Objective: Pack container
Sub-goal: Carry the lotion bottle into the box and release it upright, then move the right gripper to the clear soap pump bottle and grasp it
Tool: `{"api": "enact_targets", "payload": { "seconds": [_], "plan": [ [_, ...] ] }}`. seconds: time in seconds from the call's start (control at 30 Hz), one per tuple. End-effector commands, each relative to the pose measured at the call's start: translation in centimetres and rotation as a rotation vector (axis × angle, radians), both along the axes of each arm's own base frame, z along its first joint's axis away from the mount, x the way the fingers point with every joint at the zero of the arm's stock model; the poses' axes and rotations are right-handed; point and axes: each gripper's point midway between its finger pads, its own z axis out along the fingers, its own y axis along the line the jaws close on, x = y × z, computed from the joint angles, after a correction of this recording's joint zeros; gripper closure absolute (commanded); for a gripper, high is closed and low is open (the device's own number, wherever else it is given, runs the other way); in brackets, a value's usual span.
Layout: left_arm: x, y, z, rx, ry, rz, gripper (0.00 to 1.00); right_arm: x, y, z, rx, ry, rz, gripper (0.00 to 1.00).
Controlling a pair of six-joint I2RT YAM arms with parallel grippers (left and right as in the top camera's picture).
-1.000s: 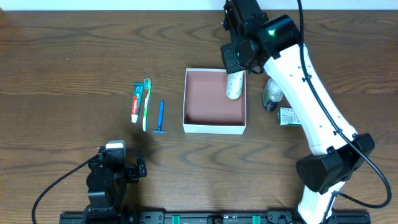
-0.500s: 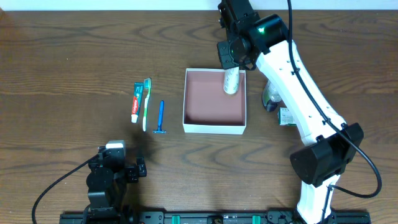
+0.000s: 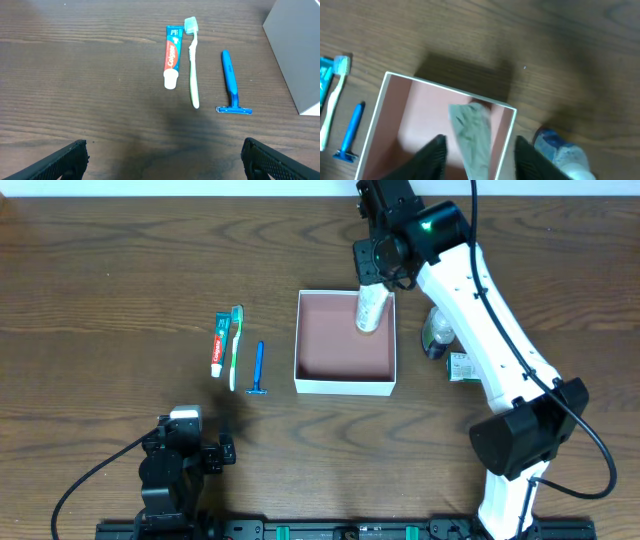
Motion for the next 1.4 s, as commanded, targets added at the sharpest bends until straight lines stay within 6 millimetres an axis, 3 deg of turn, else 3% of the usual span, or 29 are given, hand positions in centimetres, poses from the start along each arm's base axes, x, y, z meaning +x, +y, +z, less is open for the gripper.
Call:
{"api": "enact_targets", "payload": {
  "seconds": [0.0,0.17,0.27,0.37,0.7,0.97,1.2,1.37],
  "plan": [
    [0.1,0.0,0.0,-0.007,-0.006,0.002,0.02,-0.7,-2.7,5.4,0.042,-0.098,-0.044,0.46],
    [0.1,-0.1,0.0,-0.007,-0.006,0.001,0.02,-2.9,-8.5,8.3,0.027,-0.101,-0.147,0.28],
    [0.1,0.0,0.0,-0.007,-0.006,0.002,0.02,-4.6,-12.2,7.9,0.003,-0.026,-0.223,0.20],
    [0.1,0.0,0.0,-0.007,-0.006,0.002,0.02,-5.8,-14.4,6.3,-0.007,0.077,-0.272,0.19],
    [0.1,-0.1,0.0,-0.007,-0.006,0.001,0.02,-5.8,-13.5,-1.4,-0.042,0.231,-0.250,0.09],
    [0.1,-0.1,0.0,-0.007,-0.006,0.001,0.02,-5.2,-12.5,-8.6,-0.008,0.263,-0.222,0.12],
    [0.1,-0.1,0.0,-0.007,-0.006,0.001,0.02,-5.3,-13.2,-10.6,-0.048,0.258,-0.226,0.20],
    [0.1,-0.1,0.0,-0.007,-0.006,0.001,0.02,-5.3,-13.3,-10.7,-0.048,0.259,-0.226,0.34]
  ]
}}
